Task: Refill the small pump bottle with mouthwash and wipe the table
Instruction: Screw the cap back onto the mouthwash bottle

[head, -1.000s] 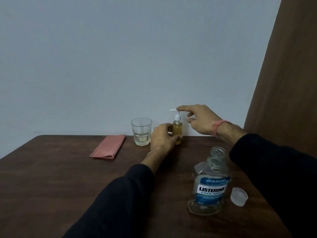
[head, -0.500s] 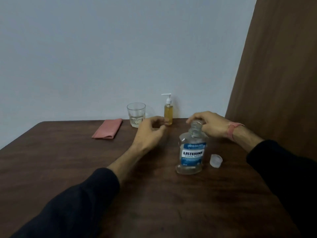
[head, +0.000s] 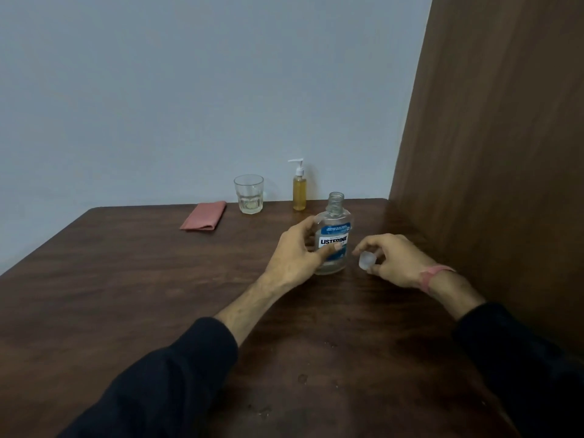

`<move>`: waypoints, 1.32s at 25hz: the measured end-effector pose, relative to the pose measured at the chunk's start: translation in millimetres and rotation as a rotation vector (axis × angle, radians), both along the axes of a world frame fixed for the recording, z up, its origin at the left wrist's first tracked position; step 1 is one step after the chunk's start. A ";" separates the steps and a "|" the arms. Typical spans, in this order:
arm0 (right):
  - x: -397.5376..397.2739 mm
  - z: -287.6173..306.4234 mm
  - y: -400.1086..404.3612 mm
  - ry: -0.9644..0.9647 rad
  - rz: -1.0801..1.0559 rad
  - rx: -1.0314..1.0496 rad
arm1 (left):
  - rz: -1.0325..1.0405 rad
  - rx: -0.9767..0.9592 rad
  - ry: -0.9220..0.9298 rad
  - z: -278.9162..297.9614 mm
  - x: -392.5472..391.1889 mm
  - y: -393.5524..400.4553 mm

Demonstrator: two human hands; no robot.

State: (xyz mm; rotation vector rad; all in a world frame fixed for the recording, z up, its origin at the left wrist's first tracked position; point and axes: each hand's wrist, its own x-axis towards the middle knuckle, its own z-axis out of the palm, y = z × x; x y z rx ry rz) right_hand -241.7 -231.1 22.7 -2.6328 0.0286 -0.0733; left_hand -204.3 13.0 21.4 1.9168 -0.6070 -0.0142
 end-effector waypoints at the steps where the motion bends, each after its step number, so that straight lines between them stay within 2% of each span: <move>1: -0.6 -4.3 4.9 -0.046 -0.031 0.043 | 0.015 -0.002 -0.009 -0.8 -1.3 2.1; 7: 9.4 -24.0 58.7 -0.320 -0.116 0.526 | 0.086 -0.002 -0.019 -6.5 3.1 49.5; 10: 17.4 -23.3 83.0 -0.323 -0.034 0.806 | 0.100 -0.044 -0.007 -10.9 2.7 69.7; 15: 16.7 -23.0 100.1 -0.330 0.138 1.046 | 0.122 -0.104 0.015 -21.8 9.8 76.9; 20: 4.3 -4.8 102.7 -0.370 0.227 1.557 | 0.049 -0.124 -0.006 -26.1 8.6 77.7; 26: -7.6 15.9 107.6 -0.444 0.404 1.512 | 0.048 -0.048 -0.184 -26.4 -5.3 66.5; 33: -12.3 21.5 103.6 -0.428 0.465 1.468 | 0.054 -0.045 -0.201 -23.6 -9.2 63.6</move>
